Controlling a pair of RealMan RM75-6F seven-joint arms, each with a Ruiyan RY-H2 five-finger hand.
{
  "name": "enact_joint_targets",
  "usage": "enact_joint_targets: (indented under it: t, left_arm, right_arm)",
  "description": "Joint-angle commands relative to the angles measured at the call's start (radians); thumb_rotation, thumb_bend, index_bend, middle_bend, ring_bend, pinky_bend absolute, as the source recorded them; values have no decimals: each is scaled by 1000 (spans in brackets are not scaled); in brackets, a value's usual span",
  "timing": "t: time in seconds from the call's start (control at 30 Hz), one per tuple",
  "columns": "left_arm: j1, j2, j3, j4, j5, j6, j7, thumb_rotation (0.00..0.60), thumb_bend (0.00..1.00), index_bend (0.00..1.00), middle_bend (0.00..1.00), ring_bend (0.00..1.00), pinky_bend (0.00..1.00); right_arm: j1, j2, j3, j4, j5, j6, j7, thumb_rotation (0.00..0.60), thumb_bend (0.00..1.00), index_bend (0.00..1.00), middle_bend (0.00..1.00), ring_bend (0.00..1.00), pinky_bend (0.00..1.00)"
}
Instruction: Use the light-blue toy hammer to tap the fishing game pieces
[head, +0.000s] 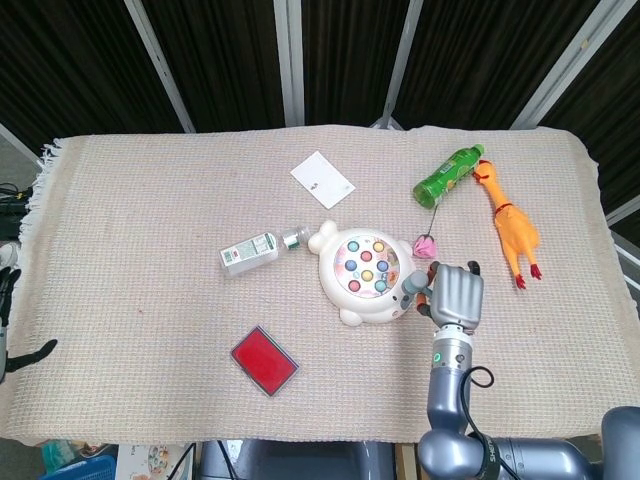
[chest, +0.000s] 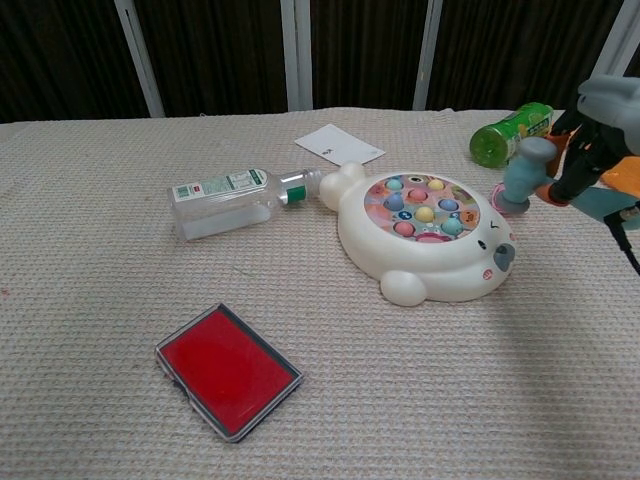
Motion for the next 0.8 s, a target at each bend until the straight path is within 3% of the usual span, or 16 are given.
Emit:
enact_joint_targets:
  t: [0.03, 0.8]
  left_arm:
    - [0, 0, 0, 0, 0, 1, 0, 600, 6, 12, 0, 0, 0]
    - [2, 3, -1, 1, 1, 0, -9, 600, 6, 12, 0, 0, 0]
  right_arm:
    - [11, -10, 9, 6, 8, 1, -3, 600, 503, 825, 605, 466, 187]
    - [74, -83, 36, 92, 37, -16, 26, 600, 504, 855, 612, 470, 192]
